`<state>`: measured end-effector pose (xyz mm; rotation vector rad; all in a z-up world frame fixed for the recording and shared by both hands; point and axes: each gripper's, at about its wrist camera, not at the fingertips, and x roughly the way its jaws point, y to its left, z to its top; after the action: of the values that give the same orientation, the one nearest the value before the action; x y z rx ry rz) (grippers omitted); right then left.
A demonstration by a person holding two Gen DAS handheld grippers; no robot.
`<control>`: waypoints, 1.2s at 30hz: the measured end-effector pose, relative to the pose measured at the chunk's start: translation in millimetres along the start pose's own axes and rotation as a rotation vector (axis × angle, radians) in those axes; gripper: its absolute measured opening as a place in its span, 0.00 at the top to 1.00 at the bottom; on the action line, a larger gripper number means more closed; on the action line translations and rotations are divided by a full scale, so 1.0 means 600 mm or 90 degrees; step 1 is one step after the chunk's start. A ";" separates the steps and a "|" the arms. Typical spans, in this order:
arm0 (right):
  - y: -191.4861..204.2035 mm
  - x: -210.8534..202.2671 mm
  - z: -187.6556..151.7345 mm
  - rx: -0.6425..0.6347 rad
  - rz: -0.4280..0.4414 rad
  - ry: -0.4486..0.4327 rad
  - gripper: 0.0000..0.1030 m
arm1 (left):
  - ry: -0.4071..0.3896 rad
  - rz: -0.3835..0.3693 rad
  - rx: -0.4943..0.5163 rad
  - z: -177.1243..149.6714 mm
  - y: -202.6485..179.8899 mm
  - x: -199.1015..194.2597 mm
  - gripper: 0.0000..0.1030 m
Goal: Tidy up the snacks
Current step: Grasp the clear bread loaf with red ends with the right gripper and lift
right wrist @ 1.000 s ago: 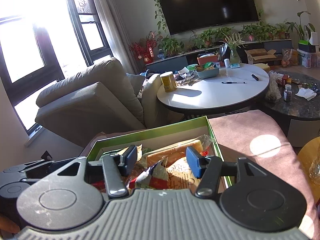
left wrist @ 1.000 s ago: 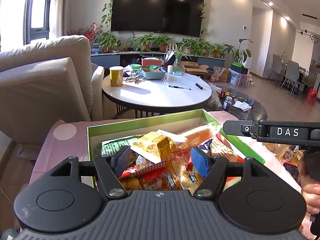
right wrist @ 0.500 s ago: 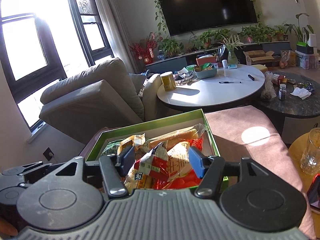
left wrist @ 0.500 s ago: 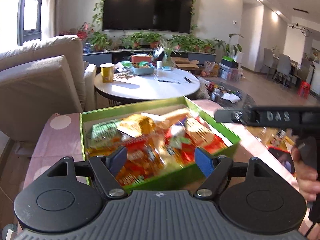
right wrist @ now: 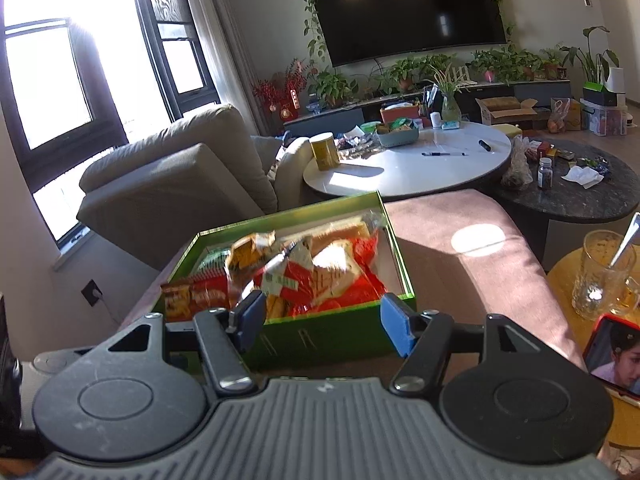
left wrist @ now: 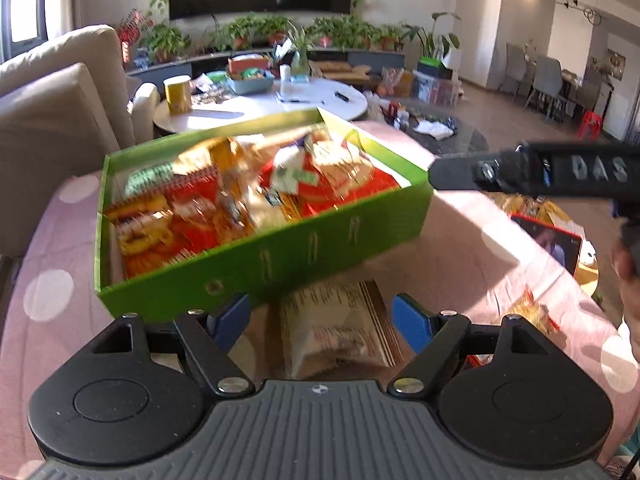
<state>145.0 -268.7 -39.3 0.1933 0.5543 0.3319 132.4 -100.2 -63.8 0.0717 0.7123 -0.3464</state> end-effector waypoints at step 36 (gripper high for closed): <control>-0.046 -0.026 -0.114 -0.019 -0.037 0.096 0.18 | 0.059 0.077 0.041 -0.045 -0.011 0.023 0.22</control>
<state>102.3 -293.9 -96.2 0.1234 0.7025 0.2991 123.0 -105.4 -92.6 0.1915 0.7850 -0.2511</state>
